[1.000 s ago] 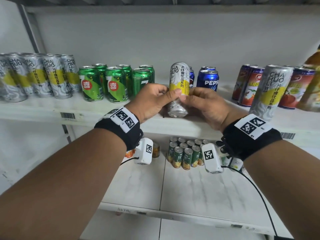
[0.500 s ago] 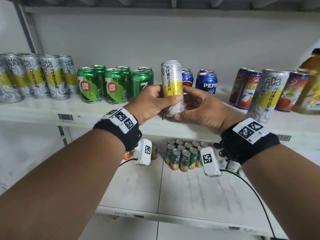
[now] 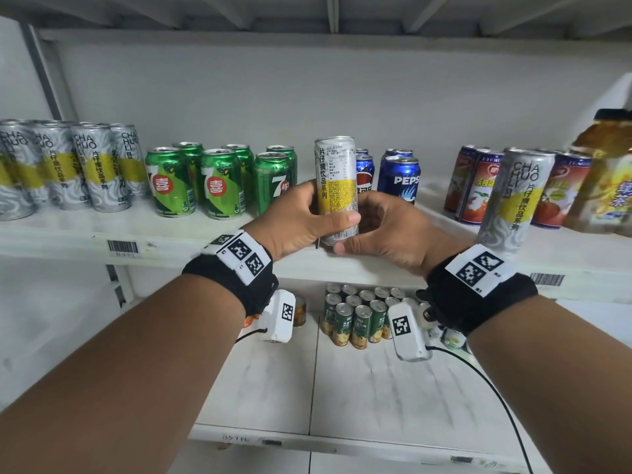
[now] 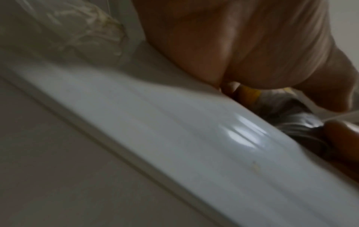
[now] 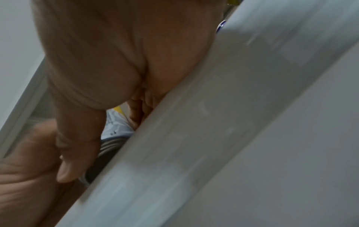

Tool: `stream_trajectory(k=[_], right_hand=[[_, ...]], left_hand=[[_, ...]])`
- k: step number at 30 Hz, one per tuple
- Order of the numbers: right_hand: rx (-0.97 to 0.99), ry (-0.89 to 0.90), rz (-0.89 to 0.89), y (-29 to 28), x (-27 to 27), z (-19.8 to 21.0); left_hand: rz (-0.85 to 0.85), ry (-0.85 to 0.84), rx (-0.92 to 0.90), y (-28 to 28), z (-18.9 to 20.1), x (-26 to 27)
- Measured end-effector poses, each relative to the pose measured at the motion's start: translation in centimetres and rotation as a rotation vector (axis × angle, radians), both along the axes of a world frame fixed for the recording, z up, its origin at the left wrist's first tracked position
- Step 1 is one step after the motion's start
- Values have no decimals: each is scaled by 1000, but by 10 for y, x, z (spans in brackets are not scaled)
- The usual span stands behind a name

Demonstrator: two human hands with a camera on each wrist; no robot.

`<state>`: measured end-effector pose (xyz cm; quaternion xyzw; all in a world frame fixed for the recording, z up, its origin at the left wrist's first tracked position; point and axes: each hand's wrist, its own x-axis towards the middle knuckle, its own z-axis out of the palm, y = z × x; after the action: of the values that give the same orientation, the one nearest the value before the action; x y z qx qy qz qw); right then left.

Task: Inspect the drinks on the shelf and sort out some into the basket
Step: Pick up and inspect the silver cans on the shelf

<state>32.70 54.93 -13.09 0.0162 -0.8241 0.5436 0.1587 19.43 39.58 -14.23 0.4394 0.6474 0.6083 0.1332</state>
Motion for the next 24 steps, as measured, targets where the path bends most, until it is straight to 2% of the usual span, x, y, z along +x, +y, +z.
stream_trajectory(k=[6,13,24], right_hand=[[-23,17,-10,0,1,0],[-237,28,78,5,-1,-3],[-216,21,87,3,-2,-4]], left_hand=[[-19,-68,80,-4,0,-5],[-61,-223,197,-6,3,-6],[-43,-258,198,-2,2,-10]])
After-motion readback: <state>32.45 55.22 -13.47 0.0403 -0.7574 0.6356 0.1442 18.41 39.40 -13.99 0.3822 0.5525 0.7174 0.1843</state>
